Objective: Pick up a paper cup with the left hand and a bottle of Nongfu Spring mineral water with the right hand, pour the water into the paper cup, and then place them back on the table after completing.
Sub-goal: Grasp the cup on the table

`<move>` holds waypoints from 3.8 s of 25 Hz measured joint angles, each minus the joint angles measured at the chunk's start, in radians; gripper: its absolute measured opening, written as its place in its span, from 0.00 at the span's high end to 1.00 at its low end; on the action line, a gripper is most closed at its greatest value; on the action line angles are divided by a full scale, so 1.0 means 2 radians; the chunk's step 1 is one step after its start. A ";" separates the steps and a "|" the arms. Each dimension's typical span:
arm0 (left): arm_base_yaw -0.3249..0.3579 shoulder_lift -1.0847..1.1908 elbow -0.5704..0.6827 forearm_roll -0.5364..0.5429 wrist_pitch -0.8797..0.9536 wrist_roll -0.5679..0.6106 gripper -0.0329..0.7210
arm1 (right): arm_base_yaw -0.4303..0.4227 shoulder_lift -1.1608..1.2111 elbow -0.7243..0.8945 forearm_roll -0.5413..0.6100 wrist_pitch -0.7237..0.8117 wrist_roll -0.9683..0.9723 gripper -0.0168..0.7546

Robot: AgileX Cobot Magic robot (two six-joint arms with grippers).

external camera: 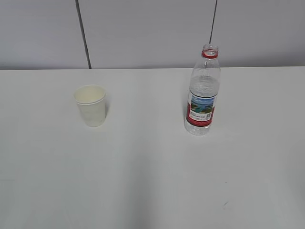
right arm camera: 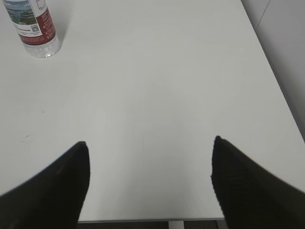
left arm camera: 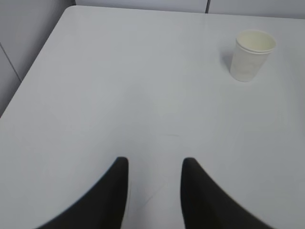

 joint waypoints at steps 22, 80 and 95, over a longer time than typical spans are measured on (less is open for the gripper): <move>0.000 0.000 0.000 0.000 0.000 0.000 0.64 | 0.000 0.000 0.000 0.000 0.000 0.000 0.22; -0.010 0.723 -0.022 0.036 -0.841 -0.028 0.64 | 0.000 0.056 -0.023 -0.044 -0.038 0.000 0.22; -0.010 0.820 0.046 0.083 -1.029 -0.049 0.64 | 0.000 0.394 -0.007 -0.030 -0.539 0.005 0.22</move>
